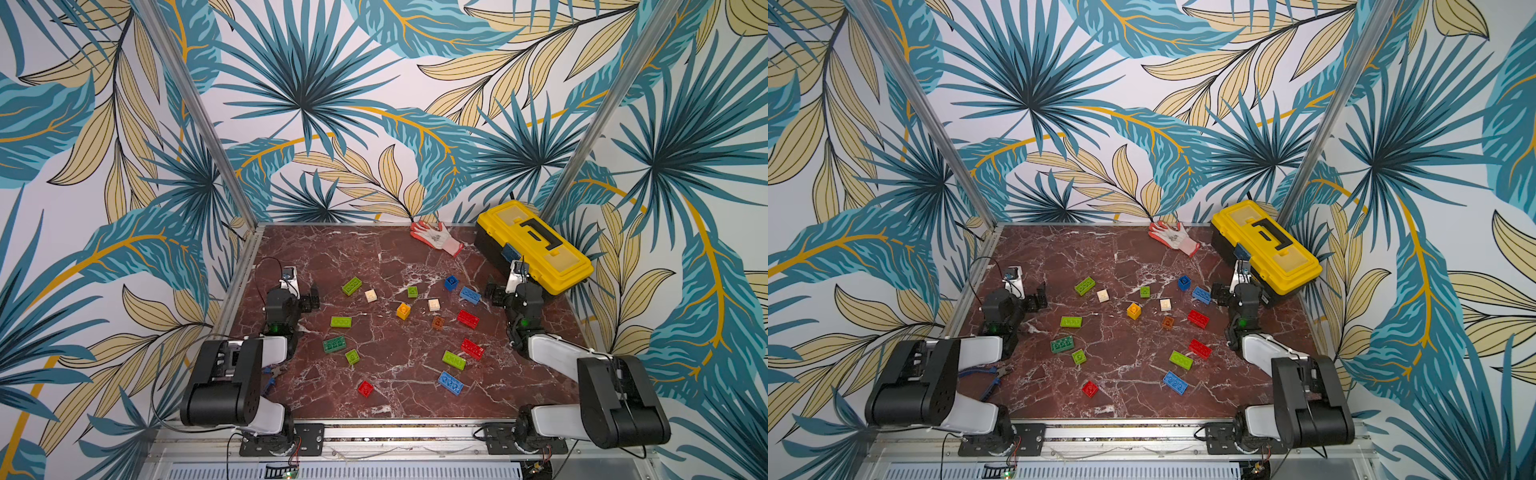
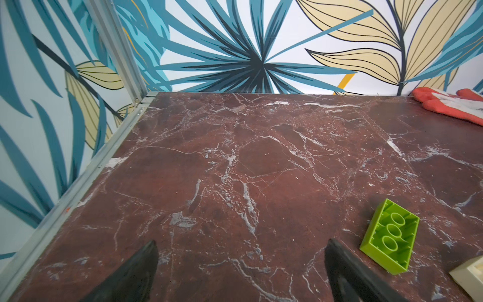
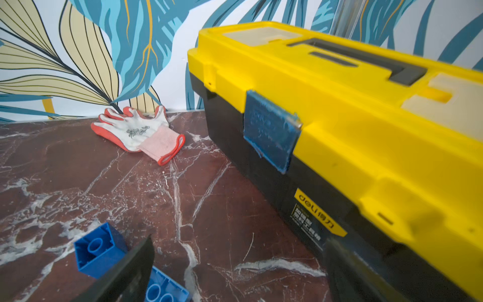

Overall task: Assemble a carrot with lego
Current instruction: Pick up the lego brick from the center of the board.

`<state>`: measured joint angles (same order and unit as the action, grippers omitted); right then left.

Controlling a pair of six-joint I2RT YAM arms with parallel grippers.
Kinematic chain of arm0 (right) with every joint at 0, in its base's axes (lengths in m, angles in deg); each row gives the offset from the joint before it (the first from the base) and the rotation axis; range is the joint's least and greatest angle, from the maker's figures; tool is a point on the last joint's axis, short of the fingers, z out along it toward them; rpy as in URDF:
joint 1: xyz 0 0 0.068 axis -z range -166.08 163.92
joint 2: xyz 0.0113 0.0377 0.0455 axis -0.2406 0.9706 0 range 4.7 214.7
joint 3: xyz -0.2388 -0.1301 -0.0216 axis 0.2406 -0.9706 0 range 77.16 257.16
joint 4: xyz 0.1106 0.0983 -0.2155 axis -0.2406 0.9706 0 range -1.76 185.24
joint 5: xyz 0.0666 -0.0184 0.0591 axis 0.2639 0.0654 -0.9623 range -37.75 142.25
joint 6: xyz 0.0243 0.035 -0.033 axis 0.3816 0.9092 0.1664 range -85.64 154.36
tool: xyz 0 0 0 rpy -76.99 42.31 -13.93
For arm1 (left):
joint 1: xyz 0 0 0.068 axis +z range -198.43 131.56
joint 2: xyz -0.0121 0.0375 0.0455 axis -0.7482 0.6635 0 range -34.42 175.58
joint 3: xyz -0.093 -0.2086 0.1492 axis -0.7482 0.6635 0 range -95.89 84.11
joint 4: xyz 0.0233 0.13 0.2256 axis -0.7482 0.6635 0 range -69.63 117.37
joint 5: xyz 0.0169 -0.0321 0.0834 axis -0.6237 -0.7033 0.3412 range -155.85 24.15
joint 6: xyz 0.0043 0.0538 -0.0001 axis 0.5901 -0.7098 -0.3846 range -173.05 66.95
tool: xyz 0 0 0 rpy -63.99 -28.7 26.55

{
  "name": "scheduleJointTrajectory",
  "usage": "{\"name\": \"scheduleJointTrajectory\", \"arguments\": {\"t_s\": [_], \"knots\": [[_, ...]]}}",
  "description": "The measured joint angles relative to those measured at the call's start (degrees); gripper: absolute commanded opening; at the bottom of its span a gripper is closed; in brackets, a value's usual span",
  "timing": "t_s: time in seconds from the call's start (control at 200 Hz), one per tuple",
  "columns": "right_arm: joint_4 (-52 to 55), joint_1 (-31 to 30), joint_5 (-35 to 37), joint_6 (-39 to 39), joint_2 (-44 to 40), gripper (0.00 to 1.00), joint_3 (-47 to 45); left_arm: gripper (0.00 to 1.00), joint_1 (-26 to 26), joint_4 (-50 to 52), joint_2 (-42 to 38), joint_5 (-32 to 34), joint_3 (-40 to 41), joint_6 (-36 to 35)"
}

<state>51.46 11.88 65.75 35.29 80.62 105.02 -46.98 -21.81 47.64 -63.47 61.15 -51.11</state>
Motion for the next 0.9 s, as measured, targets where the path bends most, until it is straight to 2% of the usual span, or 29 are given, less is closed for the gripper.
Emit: {"name": "scheduleJointTrajectory", "arguments": {"t_s": [0.1, 0.175, 0.255, 0.35, 0.481, 0.691, 0.781, 0.901], "knots": [[9.62, -3.43, 1.51, 0.76, -6.43, 0.99, 5.25, 0.99, -1.55, 7.39, -9.14, 5.40, -1.95, 3.15], [18.14, -7.74, 2.23, 1.29, -9.46, 0.99, 11.30, 0.99, -2.25, 17.75, -15.91, 7.89, -8.17, 7.82], [26.88, -12.46, 1.81, 2.49, -9.55, 0.99, 18.78, 0.99, -2.91, 26.82, -20.00, 8.98, -16.48, 12.87], [36.17, -17.31, -0.72, 5.22, -7.89, 0.99, 25.75, 0.99, -3.32, 34.51, -23.12, 7.96, -21.68, 18.78], [47.47, -21.90, -7.34, 8.61, -2.91, 0.99, 31.58, 0.99, -3.50, 45.64, -23.91, 0.76, -22.84, 25.99], [63.60, -29.14, -18.67, 8.04, 13.40, 0.99, 43.39, 0.99, -3.91, 58.86, -16.50, -18.82, -20.81, 31.98], [68.15, -30.47, -21.14, 6.71, 18.84, 0.93, 45.94, 0.99, -4.15, 62.66, -15.87, -24.35, -19.12, 32.24], [73.94, -31.30, -23.52, 3.65, 25.64, 0.85, 50.01, 0.99, -4.26, 66.14, -17.09, -27.36, -19.04, 31.69]]}}
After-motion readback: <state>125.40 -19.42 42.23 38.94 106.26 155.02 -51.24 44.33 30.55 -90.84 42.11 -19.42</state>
